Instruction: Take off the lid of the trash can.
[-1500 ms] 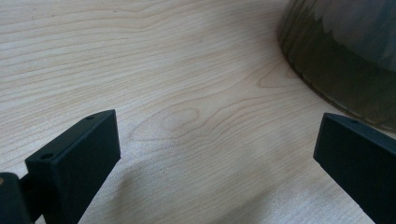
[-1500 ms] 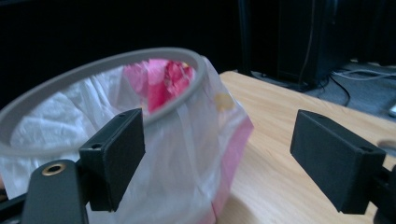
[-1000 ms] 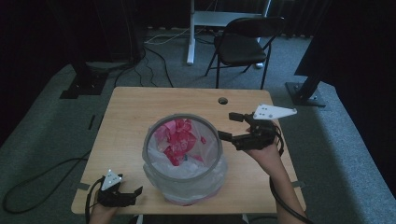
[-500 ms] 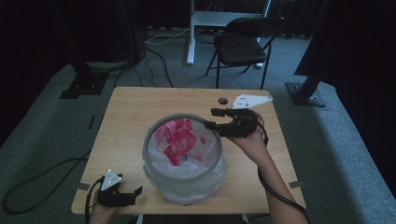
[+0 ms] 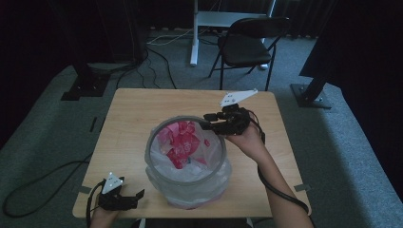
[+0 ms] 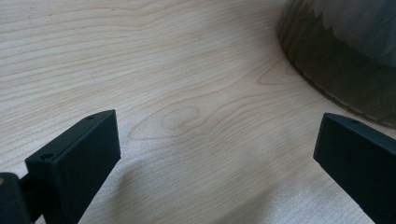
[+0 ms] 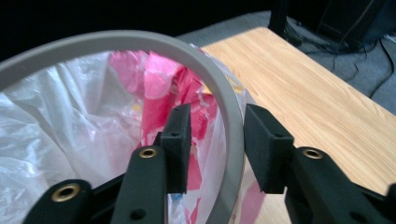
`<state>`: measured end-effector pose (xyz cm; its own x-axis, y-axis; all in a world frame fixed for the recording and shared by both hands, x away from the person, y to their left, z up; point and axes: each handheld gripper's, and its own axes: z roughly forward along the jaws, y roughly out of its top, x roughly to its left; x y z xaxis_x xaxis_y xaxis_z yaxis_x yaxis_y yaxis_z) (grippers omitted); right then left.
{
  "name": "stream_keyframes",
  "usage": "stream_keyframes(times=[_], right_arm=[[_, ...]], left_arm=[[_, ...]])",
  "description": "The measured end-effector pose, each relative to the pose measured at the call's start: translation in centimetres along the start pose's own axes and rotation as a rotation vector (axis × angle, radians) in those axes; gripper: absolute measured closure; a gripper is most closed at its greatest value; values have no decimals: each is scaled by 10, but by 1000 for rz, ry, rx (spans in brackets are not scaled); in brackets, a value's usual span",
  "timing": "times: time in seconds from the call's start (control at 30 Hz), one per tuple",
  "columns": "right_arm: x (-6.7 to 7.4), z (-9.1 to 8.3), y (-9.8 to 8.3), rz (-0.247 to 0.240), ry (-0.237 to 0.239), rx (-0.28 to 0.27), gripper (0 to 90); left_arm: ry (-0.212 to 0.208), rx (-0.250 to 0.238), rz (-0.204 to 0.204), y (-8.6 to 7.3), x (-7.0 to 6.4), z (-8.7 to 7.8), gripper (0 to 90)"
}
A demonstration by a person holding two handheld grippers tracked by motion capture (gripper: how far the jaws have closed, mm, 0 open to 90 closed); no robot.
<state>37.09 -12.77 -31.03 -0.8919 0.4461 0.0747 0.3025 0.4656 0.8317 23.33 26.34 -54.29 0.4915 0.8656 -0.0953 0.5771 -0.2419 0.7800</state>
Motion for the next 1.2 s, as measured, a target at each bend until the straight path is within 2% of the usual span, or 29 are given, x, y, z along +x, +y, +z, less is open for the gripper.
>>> stream_keyframes(times=[0.27,0.53,0.7,0.9,1.2], right_arm=[[2,5,5,-9,-37,86,696],[9,11,6,-58,-139,145,788],[13,13,4,-73,-174,141,794],[14,11,5,-72,-176,127,801],[15,-3,13,-43,-164,36,807]], left_arm=[[-1,-1,-2,0,0,1,6],[8,5,8,-1,-2,0,6],[4,7,5,-1,-1,0,6],[-1,9,7,-1,-1,1,6],[0,11,6,-1,0,1,6]])
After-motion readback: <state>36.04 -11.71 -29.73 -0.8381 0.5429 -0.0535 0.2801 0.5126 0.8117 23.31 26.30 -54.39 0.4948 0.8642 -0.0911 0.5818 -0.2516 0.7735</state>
